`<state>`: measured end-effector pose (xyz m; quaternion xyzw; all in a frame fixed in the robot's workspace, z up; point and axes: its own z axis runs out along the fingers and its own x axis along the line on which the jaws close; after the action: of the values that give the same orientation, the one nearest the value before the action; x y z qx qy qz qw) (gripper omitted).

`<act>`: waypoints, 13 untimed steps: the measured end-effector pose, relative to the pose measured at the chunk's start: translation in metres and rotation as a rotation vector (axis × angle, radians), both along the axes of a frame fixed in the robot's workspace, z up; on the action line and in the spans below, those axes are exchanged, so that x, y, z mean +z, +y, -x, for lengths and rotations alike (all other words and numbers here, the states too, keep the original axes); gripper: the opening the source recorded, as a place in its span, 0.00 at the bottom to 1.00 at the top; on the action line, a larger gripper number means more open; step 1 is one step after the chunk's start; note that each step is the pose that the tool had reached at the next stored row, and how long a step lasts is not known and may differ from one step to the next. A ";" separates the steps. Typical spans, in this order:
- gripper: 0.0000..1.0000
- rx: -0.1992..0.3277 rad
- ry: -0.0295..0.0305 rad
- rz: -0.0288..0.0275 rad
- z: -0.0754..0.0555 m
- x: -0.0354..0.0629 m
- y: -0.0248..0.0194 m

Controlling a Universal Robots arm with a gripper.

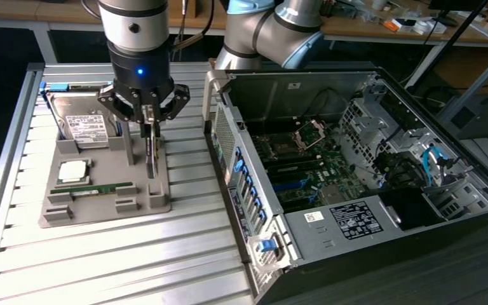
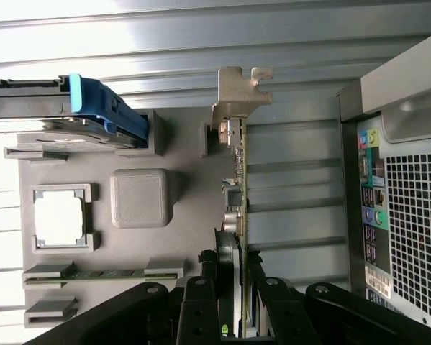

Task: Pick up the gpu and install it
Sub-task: 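Pick up the gpu and move the gpu toward the slot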

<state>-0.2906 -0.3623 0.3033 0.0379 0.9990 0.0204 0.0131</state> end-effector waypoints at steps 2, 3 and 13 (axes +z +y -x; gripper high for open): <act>0.27 0.000 -0.0001 0.0000 0.000 0.0007 0.0000; 0.27 0.000 0.0000 0.0000 0.000 0.0011 0.0000; 0.27 0.000 0.0000 0.0000 0.000 0.0044 0.0000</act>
<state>-0.2906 -0.3623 0.3077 0.0378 0.9990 0.0204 0.0131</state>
